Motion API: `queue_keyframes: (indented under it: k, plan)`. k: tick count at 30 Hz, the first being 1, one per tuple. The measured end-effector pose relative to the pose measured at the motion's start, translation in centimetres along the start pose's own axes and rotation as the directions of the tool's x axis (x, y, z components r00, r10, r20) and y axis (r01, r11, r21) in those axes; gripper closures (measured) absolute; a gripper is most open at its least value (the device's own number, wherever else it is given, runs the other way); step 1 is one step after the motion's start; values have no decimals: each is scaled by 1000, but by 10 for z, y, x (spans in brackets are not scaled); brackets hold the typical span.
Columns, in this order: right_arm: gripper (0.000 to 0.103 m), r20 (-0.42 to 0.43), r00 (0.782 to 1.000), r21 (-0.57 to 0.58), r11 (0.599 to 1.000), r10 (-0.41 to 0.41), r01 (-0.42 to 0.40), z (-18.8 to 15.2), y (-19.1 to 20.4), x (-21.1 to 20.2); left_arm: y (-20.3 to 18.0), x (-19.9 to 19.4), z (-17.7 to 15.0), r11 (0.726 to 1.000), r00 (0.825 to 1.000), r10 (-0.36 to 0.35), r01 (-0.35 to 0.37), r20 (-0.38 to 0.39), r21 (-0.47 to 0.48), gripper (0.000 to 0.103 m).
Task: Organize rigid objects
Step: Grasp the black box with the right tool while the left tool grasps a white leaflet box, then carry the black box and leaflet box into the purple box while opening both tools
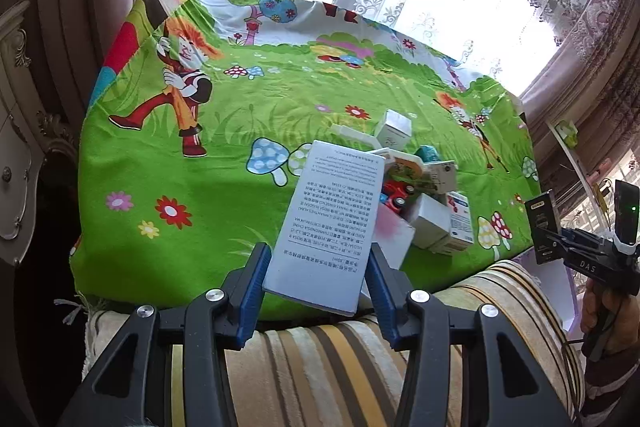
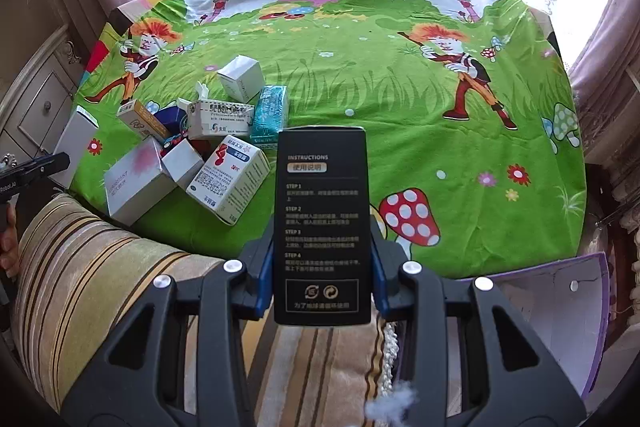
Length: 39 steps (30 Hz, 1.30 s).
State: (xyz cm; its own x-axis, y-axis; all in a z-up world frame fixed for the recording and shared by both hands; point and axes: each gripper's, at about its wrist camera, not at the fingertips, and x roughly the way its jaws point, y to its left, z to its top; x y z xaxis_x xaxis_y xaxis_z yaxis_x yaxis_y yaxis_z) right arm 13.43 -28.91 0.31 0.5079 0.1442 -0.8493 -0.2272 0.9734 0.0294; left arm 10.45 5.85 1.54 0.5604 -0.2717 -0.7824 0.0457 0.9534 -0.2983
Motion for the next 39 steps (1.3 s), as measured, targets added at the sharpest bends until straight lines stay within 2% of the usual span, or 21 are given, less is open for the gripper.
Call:
queue_keyframes:
  k: [11, 20, 27, 34, 39]
  plan:
    - [60, 31, 999, 78, 997, -30, 28, -28, -32, -36, -49, -6, -14, 995, 996, -94, 94, -8, 30, 55]
    - [60, 52, 997, 117, 992, -55, 48, -43, -53, -53, -99, 5, -23, 983, 987, -151, 157, -63, 97, 55]
    - [60, 52, 994, 180, 980, -96, 85, -68, -79, -64, -141, 14, -30, 966, 969, -221, 232, -107, 110, 55]
    - [60, 29, 992, 233, 966, -124, 114, -93, -104, -69, -195, 29, -42, 938, 941, -279, 309, -189, 154, 55]
    - [60, 18, 989, 259, 956, -149, 139, -102, -116, -70, -229, 42, -51, 921, 924, -294, 342, -245, 186, 55]
